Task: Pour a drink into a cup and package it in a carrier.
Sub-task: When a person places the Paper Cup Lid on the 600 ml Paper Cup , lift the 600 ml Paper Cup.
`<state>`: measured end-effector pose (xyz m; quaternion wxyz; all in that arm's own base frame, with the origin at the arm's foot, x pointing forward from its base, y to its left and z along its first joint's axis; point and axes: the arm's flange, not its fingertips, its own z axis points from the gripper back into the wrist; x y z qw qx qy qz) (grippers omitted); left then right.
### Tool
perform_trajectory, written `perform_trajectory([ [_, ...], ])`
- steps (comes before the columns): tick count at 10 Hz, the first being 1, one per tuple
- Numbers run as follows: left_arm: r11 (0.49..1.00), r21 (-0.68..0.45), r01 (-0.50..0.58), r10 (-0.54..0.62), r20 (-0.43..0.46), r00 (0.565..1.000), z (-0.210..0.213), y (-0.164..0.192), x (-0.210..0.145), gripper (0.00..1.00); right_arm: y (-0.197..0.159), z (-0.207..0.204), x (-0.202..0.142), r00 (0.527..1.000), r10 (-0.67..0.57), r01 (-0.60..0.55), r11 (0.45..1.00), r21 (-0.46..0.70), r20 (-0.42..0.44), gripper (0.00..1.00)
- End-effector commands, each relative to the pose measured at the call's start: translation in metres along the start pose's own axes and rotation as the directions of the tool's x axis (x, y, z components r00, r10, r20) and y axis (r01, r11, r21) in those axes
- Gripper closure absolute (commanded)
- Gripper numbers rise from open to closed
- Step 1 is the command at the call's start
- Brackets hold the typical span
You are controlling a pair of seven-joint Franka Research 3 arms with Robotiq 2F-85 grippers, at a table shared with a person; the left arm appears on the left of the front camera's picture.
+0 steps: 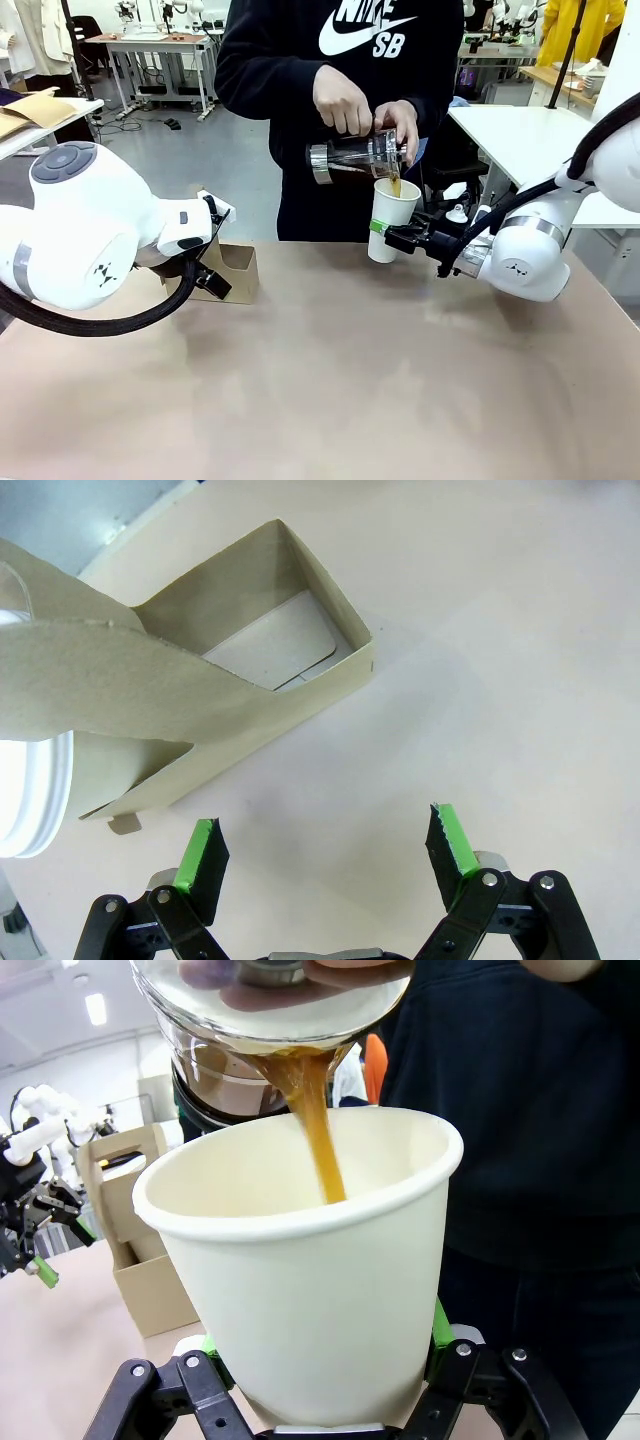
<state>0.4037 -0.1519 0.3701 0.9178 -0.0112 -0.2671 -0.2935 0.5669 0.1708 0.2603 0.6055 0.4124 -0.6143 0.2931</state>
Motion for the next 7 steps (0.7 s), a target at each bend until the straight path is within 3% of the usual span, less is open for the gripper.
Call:
perform_trajectory([
  [1, 1.0, -0.001, 0.0, 0.0, 0.001, 1.0, 0.0003, -0.0001, 0.0001, 0.0, 0.0018, -0.0017, 0.0042, 1.0, -0.001, 0.001, 1.0, -0.007, 0.005, 0.2],
  [7, 1.0, -0.001, 0.0, 0.0, 0.001, 1.0, 0.0003, -0.0001, 0.0001, 0.0, 0.0018, -0.0017, 0.0042, 1.0, -0.001, 0.001, 1.0, -0.007, 0.005, 0.2],
])
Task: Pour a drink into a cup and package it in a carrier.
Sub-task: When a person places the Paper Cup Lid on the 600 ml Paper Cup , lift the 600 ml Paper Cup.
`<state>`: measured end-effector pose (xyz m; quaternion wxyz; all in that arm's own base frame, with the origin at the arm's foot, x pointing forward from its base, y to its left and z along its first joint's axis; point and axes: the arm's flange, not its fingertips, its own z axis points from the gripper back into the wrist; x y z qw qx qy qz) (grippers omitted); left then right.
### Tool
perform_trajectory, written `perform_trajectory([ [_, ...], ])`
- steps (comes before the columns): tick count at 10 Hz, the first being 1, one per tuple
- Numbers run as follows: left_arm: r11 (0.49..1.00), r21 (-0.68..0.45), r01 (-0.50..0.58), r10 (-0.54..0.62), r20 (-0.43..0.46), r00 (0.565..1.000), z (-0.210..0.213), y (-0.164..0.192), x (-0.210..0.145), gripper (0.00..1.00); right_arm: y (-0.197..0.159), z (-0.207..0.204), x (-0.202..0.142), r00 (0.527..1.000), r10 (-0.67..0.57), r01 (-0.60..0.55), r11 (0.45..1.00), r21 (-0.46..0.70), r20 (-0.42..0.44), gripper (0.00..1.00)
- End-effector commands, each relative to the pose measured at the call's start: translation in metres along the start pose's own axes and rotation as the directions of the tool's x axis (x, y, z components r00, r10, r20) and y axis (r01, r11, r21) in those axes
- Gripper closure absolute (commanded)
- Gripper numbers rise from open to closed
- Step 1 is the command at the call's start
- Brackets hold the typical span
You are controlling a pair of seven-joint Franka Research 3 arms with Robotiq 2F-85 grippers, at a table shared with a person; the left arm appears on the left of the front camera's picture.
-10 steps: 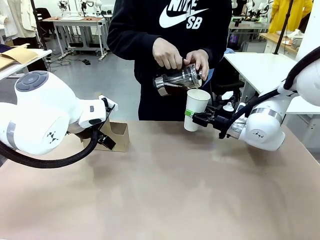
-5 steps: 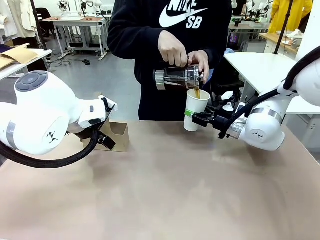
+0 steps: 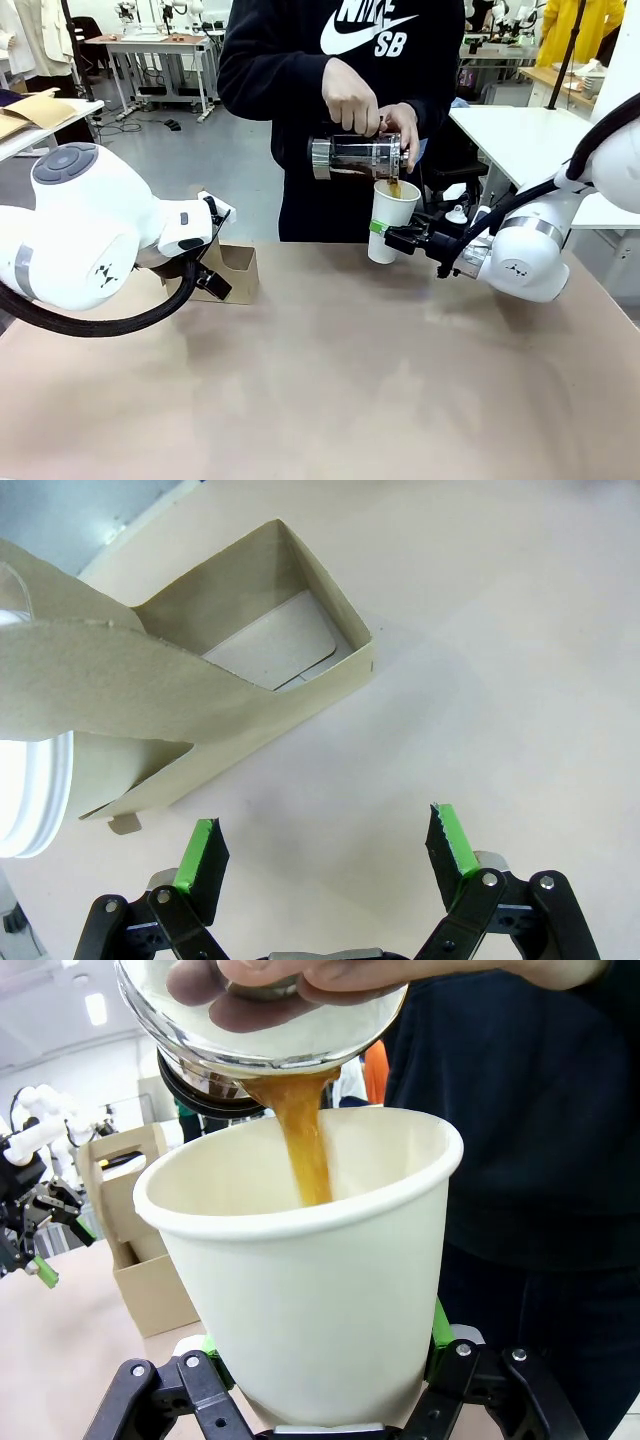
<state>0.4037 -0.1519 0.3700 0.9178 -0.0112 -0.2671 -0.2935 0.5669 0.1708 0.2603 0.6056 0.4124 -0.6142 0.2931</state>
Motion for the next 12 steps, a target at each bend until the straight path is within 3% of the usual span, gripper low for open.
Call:
perform_trajectory([
  [1, 1.0, -0.001, 0.0, 0.0, 0.001, 1.0, 0.0003, -0.0001, 0.0001, 0.0, 0.0018, -0.0017, 0.0042, 1.0, -0.001, 0.001, 1.0, -0.007, 0.005, 0.2],
  [12, 1.0, -0.001, 0.0, 0.0, 0.001, 1.0, 0.0003, -0.0001, 0.0001, 0.0, 0.0018, -0.0017, 0.0042, 1.0, -0.001, 0.001, 1.0, -0.007, 0.005, 0.2],
])
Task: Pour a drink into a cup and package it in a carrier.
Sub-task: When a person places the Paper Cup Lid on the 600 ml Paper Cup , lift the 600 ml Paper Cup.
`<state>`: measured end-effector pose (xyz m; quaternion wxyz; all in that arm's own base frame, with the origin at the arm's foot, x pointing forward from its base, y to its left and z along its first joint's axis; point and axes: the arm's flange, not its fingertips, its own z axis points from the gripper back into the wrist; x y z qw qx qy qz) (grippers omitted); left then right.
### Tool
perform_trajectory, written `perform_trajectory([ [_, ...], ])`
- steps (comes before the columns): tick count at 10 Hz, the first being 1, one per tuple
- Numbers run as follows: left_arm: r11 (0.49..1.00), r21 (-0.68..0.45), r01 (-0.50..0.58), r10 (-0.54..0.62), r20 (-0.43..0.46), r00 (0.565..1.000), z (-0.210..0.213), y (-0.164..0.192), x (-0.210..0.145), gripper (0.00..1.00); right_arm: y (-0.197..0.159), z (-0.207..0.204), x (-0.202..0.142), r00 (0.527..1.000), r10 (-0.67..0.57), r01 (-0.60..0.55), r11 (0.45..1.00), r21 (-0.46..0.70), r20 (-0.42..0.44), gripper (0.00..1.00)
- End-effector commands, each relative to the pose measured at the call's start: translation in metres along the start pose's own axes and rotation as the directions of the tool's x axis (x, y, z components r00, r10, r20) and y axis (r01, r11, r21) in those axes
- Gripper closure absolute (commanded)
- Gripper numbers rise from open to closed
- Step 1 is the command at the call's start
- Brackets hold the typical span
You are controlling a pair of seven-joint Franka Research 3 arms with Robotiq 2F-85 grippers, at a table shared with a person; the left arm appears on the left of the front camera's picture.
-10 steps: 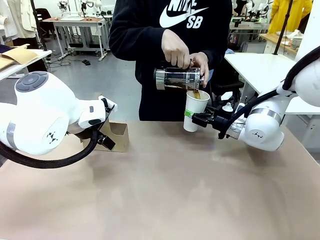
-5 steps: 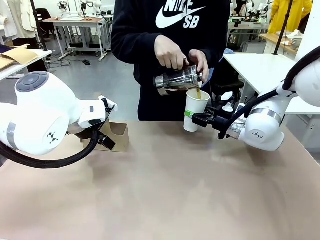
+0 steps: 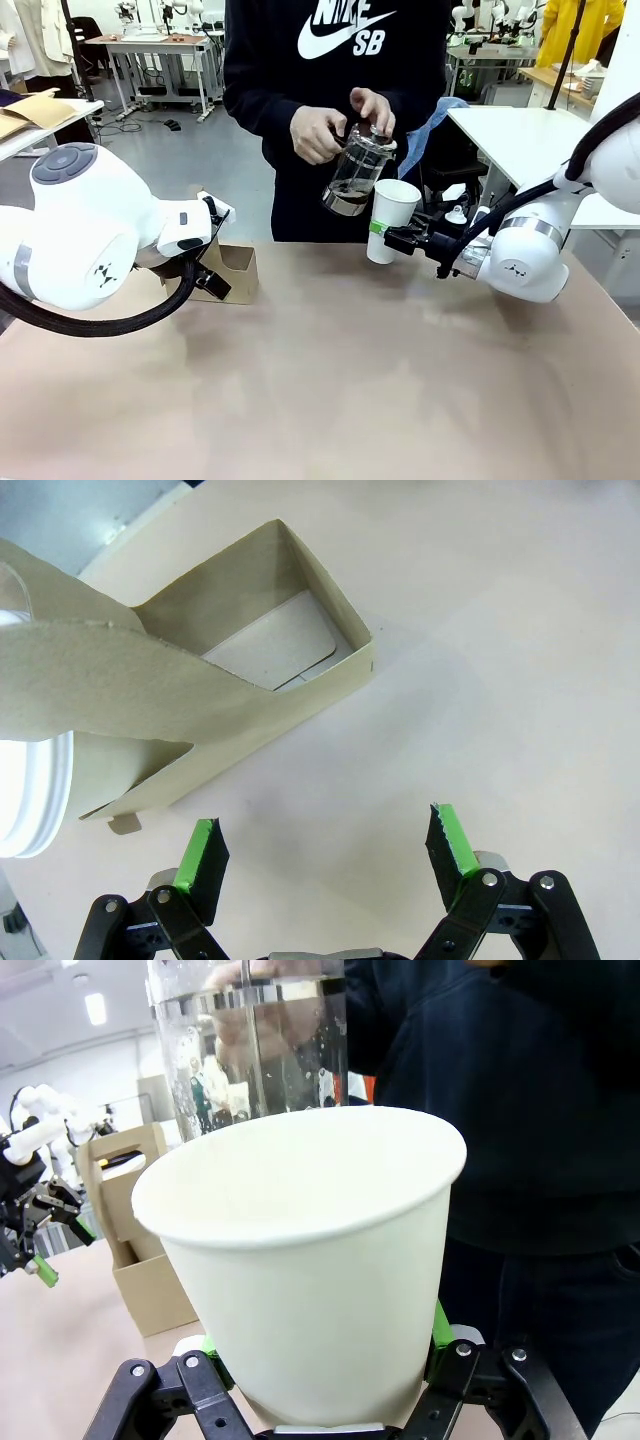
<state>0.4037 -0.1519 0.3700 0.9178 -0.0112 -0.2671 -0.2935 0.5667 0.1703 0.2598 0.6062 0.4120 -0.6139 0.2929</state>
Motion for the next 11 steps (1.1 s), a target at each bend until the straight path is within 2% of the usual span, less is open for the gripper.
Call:
perform_trajectory([
  [1, 1.0, -0.001, 0.0, 0.0, 0.001, 1.0, 0.0003, -0.0001, 0.0001, 0.0, 0.0019, -0.0023, 0.0046, 1.0, 0.0, 0.0, 1.0, -0.006, 0.007, 0.2],
  [11, 1.0, -0.001, 0.0, 0.0, 0.001, 1.0, 0.0003, -0.0001, 0.0001, 0.0, 0.0019, -0.0023, 0.0046, 1.0, 0.0, 0.0, 1.0, -0.006, 0.007, 0.2],
])
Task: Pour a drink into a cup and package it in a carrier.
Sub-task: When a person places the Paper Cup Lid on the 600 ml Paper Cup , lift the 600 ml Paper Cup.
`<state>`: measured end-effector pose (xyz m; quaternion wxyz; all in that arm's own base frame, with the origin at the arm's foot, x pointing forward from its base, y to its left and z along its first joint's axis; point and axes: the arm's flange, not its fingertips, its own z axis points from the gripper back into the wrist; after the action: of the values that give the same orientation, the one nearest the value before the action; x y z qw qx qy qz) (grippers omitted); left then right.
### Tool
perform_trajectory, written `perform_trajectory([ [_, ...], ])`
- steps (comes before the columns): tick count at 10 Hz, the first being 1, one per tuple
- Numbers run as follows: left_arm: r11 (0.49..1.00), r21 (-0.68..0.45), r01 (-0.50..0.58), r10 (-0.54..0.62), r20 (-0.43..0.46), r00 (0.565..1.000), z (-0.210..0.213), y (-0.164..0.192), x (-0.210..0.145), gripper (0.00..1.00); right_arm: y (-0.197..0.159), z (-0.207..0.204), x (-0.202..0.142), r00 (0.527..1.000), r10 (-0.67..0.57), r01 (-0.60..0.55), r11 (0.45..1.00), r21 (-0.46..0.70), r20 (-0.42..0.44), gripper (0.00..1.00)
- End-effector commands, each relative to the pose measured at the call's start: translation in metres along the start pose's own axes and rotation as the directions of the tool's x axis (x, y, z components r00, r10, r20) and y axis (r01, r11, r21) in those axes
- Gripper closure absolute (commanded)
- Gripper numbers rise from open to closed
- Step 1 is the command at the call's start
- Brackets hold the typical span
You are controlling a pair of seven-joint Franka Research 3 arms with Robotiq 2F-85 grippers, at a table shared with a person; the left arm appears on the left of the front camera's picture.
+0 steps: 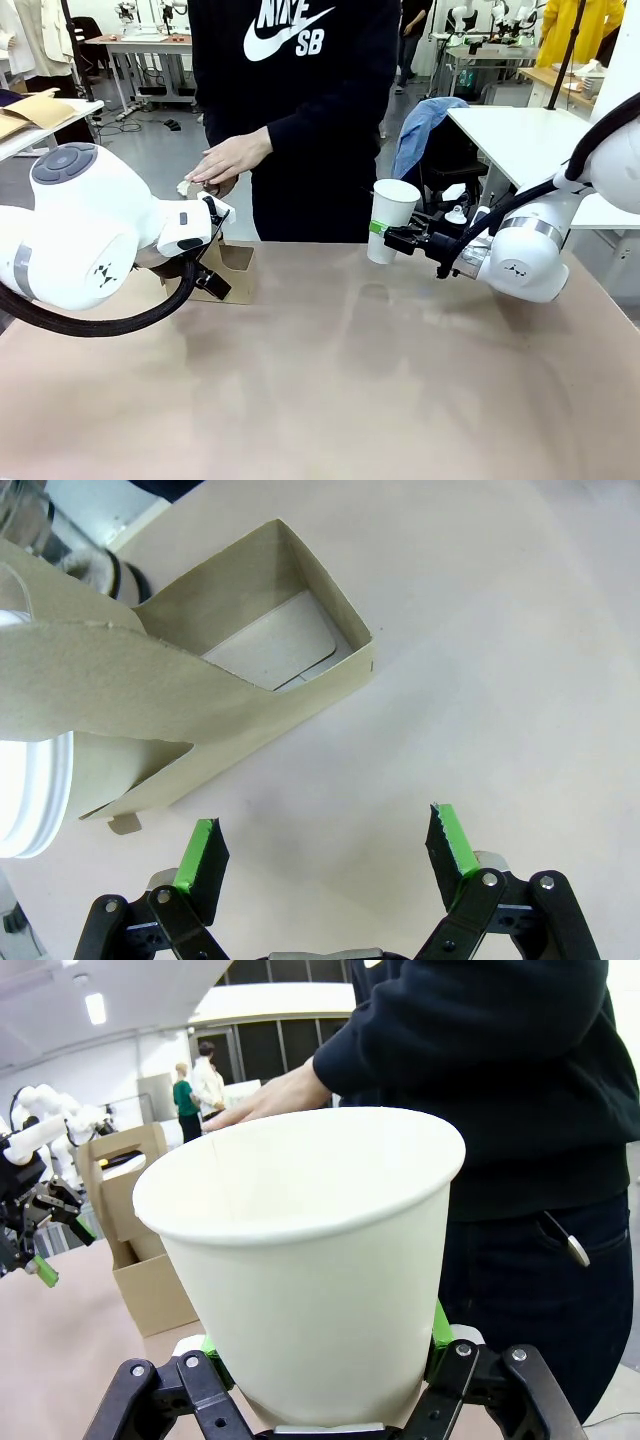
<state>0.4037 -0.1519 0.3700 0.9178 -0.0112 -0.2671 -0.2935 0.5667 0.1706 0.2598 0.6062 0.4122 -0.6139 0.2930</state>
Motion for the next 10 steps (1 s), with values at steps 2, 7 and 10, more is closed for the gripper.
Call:
perform_trajectory([
  [2, 1.0, -0.001, 0.0, 0.0, 0.001, 1.0, 0.0003, -0.0001, 0.0001, 0.0, 0.0018, -0.0022, 0.0047, 1.0, 0.0, 0.0, 1.0, -0.007, 0.007, 0.2],
  [7, 1.0, -0.001, 0.0, 0.0, 0.001, 1.0, 0.0003, -0.0001, 0.0001, 0.0, 0.0018, -0.0022, 0.0047, 1.0, 0.0, 0.0, 1.0, -0.007, 0.007, 0.2],
  [10, 1.0, -0.001, 0.0, 0.0, 0.001, 1.0, 0.0003, -0.0001, 0.0001, 0.0, 0.0018, -0.0022, 0.0047, 1.0, 0.0, 0.0, 1.0, -0.007, 0.007, 0.2],
])
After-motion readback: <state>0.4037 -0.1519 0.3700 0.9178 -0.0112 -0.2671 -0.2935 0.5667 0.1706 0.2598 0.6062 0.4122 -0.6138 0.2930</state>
